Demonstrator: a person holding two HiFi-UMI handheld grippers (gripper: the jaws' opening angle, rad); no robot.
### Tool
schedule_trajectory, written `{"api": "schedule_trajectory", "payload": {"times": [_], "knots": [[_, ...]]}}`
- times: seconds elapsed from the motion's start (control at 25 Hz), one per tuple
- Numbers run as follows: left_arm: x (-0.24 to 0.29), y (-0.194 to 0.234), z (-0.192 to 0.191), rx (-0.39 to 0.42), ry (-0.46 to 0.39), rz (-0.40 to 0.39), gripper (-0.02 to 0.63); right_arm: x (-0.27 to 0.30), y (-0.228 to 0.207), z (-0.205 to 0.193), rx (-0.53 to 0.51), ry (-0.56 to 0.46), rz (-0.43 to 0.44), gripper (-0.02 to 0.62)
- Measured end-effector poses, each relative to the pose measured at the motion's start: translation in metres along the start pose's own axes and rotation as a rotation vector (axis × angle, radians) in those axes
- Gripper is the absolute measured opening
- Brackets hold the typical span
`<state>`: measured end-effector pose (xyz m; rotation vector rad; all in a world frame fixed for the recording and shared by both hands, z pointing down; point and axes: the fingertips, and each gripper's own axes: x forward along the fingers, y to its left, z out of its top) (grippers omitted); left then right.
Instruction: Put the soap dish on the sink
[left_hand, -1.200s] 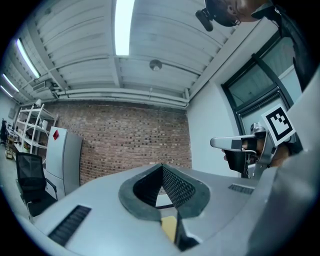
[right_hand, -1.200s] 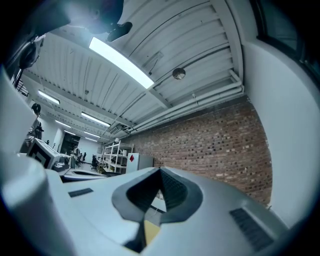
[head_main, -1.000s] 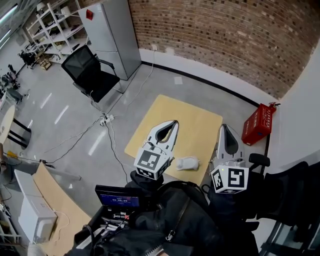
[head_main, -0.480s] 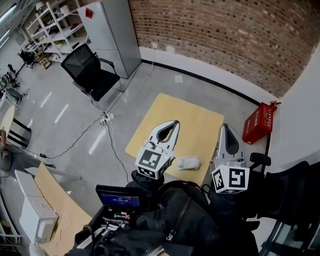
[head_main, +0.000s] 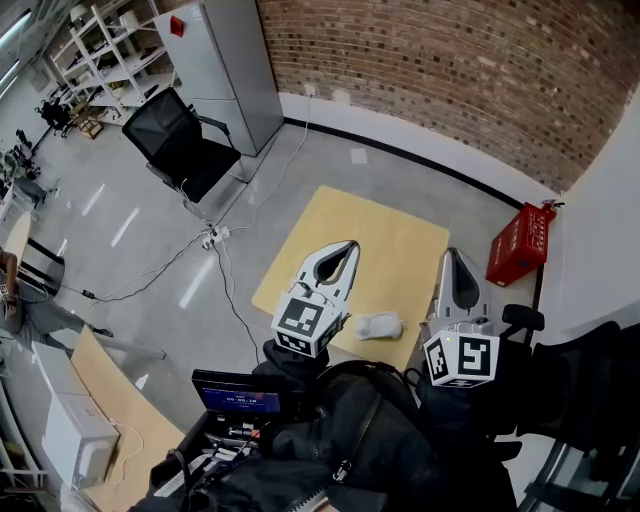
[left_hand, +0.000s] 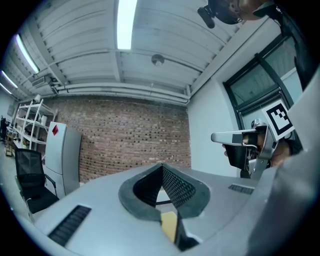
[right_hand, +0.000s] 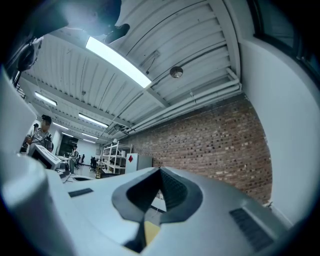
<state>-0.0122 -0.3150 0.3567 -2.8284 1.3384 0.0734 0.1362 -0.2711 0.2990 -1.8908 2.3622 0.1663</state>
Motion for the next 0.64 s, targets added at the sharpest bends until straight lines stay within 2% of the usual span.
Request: {"api": "schedule_trajectory", "payload": {"times": [0.64], "knots": [[-0.0031, 0.0011, -0.0035, -0.002, 0.006, 0.013, 0.002, -0.0020, 0.0016, -0.0070, 0.003, 0.013, 0.011, 0.005]]}}
